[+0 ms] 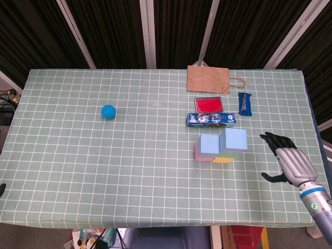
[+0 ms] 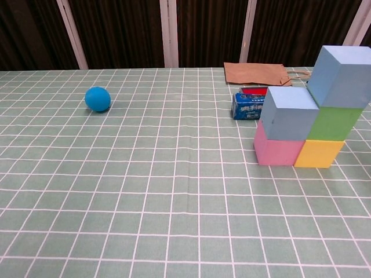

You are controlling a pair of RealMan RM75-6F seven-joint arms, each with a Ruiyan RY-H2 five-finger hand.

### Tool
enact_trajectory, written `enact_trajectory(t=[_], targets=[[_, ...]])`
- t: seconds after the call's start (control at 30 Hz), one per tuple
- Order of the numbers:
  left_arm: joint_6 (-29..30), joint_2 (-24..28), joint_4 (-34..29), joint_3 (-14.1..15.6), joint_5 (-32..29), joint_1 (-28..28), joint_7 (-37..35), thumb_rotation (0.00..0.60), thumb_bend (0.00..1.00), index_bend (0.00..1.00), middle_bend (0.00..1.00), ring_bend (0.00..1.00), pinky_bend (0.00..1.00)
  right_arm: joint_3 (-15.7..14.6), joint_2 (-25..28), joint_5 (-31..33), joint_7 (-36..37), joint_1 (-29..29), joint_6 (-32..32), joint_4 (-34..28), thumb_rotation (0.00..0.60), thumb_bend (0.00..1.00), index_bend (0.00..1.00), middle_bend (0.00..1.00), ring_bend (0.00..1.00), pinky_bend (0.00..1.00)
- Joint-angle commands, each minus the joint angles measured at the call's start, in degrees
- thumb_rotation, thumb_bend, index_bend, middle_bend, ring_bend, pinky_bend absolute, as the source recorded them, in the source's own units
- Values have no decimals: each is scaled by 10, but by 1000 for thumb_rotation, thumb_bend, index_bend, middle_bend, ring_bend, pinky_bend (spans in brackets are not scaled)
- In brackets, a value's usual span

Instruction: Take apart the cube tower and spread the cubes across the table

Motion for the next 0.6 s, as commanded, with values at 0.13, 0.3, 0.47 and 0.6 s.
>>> enact_trajectory(t=[0.13,0.3,0.47,0.6], targets=[[-2,1,-1,-2,-3,-2,-1,600,384,137,0,0,0,26,-37,138,-107,79,-13,-28,600,246,4,0,0,0],[-5,2,0,-4,-8,-3,-5,600,385,137,0,0,0,29,-63,234,-178,133,11,-44,600,246,4,0,0,0],[-8,3,-1,-5,-11,-4,-5,600,385,137,0,0,0,32,-97,317,-229,188,29,-50,600,244,4,0,0,0],[-6,5,0,-7,-14,-3,-11,600,385,137,0,0,0,30,-125,374,-270,228,53,-51,600,245,4,0,0,0]])
